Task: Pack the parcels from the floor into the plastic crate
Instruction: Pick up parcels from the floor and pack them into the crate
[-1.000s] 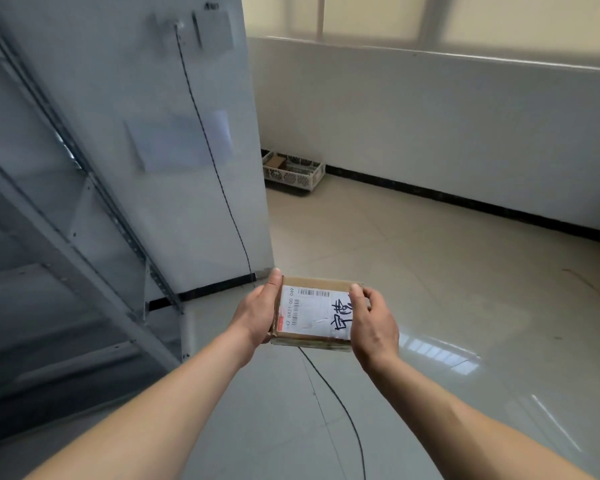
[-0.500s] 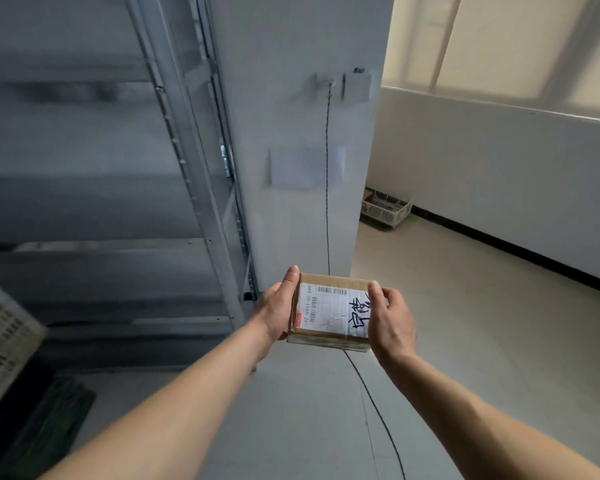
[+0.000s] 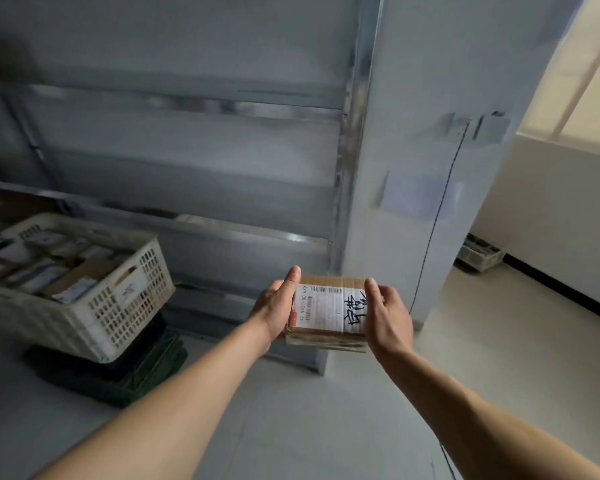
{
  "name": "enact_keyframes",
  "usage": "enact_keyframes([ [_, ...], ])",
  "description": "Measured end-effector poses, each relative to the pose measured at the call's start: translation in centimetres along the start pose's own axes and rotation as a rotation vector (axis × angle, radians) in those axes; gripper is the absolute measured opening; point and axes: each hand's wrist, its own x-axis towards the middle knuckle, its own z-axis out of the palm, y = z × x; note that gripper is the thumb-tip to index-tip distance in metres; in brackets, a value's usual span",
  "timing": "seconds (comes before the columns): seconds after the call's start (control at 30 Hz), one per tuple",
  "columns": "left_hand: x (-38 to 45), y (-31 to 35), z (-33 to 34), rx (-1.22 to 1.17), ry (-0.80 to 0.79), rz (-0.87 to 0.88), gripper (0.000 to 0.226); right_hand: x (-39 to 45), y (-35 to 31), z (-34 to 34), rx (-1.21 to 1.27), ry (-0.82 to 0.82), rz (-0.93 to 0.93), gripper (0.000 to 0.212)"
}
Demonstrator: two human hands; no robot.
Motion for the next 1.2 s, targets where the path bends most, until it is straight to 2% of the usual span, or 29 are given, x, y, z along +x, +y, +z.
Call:
enact_keyframes([
  [0.23,-2.3,-1.2,-9.4,-0.012,0.105,-0.035,0.073,-2.9,-3.8,8.1,0.030,-0.115,-0.055,0.045],
  [0.33,-2.9,-1.7,-12.7,-0.018,0.173,-0.038,0.063,-3.7,-5.5,11.3,0.018,-0.168,-0.083,0.045],
  [0.47,-3.0,-2.4,-16.2,-0.040,0.251,-0.072,0.062,-4.0,-7.2,15.1,-0.007,-0.226,-0.108,0.047],
  [0.6,-2.3,-2.7,-19.2,-0.049,0.335,-0.116,0.067,-3.0,-8.5,18.8,-0.026,-0.293,-0.138,0.048],
  [0.73,-0.6,-2.7,-21.4,-0.103,0.339,-0.114,0.057,-1.2,-9.6,23.0,-0.002,-0.369,-0.133,0.049],
  [0.87,1.8,-2.4,-23.8,-0.089,0.409,-0.166,0.074,1.0,-11.5,26.2,0.011,-0.452,-0.145,0.045],
  [1.0,3.7,-1.7,-25.5,-0.119,0.490,-0.197,0.058,3.2,-13.3,28.8,0.020,-0.512,-0.162,0.042],
  [1.2,5.5,-1.4,-27.6,-0.154,0.581,-0.221,0.061,5.0,-15.4,32.1,0.013,-0.577,-0.207,0.047],
])
